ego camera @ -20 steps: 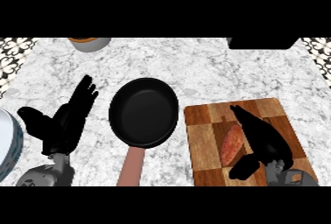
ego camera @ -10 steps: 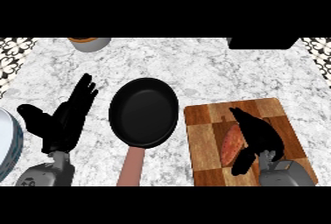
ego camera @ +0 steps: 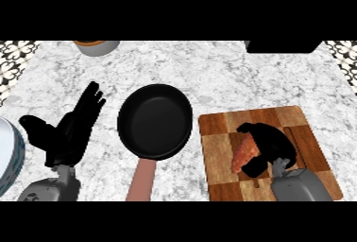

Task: Pick the sweet potato from the cutting board and place it in the pot

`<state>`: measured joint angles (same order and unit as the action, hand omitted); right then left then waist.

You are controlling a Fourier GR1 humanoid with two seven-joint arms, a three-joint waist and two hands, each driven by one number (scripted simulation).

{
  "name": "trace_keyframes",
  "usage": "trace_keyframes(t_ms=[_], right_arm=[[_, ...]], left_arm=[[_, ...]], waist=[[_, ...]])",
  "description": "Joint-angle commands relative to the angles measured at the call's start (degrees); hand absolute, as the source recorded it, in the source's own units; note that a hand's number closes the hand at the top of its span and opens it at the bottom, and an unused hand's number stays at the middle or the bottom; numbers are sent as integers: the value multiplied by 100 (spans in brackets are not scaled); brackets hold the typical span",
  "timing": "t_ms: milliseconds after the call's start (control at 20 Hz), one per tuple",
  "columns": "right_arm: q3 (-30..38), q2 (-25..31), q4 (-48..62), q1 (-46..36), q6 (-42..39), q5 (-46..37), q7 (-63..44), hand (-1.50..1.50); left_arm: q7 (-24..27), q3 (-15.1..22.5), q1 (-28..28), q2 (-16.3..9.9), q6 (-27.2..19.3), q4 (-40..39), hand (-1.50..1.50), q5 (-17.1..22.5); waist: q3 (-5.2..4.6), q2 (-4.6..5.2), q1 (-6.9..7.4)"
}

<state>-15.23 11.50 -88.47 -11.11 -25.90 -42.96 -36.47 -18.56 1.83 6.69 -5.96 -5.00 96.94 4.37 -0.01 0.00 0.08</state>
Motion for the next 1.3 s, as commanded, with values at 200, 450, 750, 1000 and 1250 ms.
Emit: trace_keyframes(t_ms=[200, 450, 750, 1000, 1250], right_arm=[[77, -190, 87, -98, 364, -331, 568, 150], [-200, -222, 8, 573, 917, -749, 998, 150], [-1482, -1129, -1197, 1034, 1727, -1389, -2417, 150], [-2348, -1143, -1960, 1095, 1942, -2796, -4028, 150], [-3278, -1145, -2590, 969, 1769, -3987, -4803, 150]], left_arm=[[-4, -229, -53, -61, 143, 96, 0, 55], [-349, 238, 223, 325, -246, 151, 0, -424], [-176, -227, 122, -32, 68, 68, 0, -50], [-140, -195, -3, 48, -15, 17, 0, -111], [-126, -202, -91, -9, 46, 44, 0, -106]], waist=[[1, -2, 4], [2, -2, -20], [-15, -75, -75], [-34, -139, -185], [-29, -118, -118]])
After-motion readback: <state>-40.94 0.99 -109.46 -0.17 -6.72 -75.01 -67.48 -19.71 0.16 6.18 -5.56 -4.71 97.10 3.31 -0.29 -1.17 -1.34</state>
